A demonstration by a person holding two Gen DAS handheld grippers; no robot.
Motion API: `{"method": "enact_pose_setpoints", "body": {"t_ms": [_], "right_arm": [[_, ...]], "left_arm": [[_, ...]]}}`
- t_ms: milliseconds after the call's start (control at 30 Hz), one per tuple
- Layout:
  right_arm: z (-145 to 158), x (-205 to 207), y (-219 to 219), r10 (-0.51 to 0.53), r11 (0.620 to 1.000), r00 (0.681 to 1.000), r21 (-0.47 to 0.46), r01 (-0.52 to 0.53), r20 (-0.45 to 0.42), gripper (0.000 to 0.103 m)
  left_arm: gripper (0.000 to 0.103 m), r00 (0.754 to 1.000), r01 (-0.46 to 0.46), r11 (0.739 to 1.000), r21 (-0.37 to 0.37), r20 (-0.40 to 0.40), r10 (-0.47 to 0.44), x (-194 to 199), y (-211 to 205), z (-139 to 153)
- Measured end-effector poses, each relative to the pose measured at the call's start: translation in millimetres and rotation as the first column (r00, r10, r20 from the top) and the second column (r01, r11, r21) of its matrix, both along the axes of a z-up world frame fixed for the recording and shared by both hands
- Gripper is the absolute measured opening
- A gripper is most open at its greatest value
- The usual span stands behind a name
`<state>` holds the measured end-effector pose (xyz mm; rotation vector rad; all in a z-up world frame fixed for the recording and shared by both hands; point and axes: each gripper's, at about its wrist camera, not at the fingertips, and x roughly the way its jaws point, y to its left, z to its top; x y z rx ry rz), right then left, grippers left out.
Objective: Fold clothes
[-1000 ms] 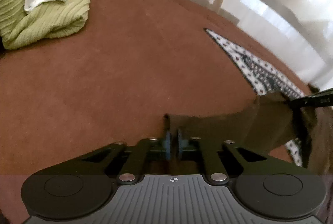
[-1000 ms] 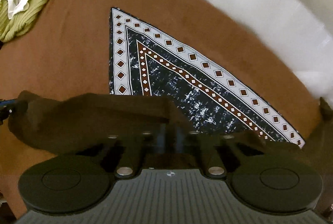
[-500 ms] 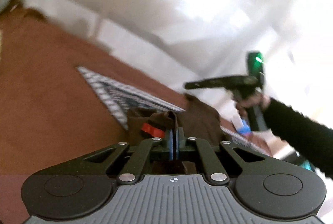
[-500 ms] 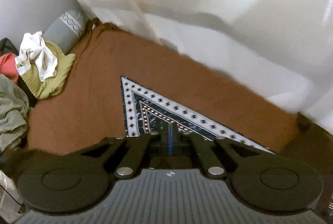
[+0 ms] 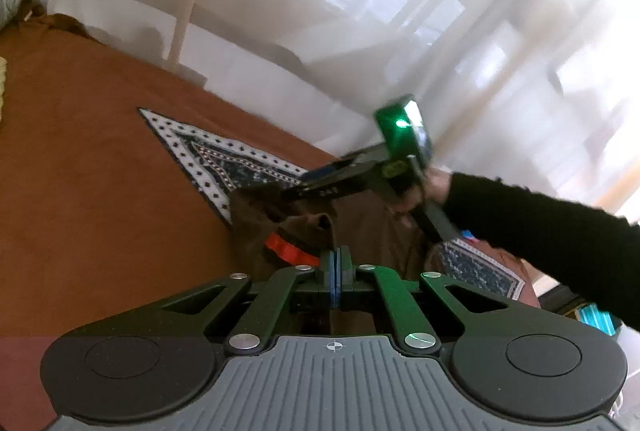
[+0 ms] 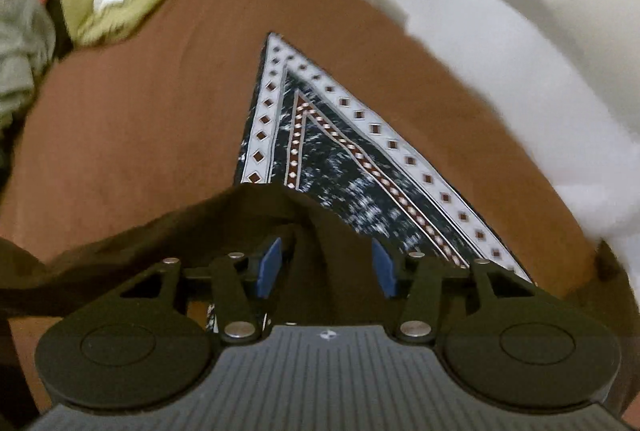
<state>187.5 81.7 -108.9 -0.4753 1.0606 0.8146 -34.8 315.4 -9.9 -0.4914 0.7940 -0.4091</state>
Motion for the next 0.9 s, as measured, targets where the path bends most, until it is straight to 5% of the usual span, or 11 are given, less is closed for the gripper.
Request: {"method": "enact_pose_setpoints", "body": {"t_ms": [167,233,267,500,700,900], "right_arm": [[-24.1,14.6,25.8,0.073,0.991,0.997,-0.107,-0.075,-0.024,0.051],[-30.5,20.6,27.0,0.073,0.989,0.994,-0.121,-0.083,-0.084,0.007],[-31.5,22.9,26.3,0.067,0.990,0.992,-0.117,-0.080,-0.111,0.002],[21.8,21.5,-26.7,0.007,0.998,0.997,0.058,-0.002,-0.080,0.002],[57.0,13.1,-107.9,-0.077,0.978,0.995,0.187,0.088,-0.065,0.002],[33.1,-0.8,-197.0,-0.210,0.938,0.972,0.258,0.230,-0.102,0.002]], "left_arm": [[0.000,1.000,-0.009,1.000,-0.009,0.011,0.009,-3.2,15.7,5.1],[0.000,1.000,-0.005,1.000,-0.015,0.020,0.006,-4.1,19.0,8.9],[0.000,1.000,0.003,1.000,-0.026,0.026,-0.003,-4.3,18.6,12.4],[0.000,0.978,0.189,0.972,-0.138,0.112,-0.174,-0.3,-22.3,50.3],[0.000,0.912,0.409,0.878,-0.249,0.149,-0.382,6.8,-95.3,66.3],[0.000,0.836,0.545,0.791,-0.278,0.109,-0.538,18.1,-194.4,43.8]]}}
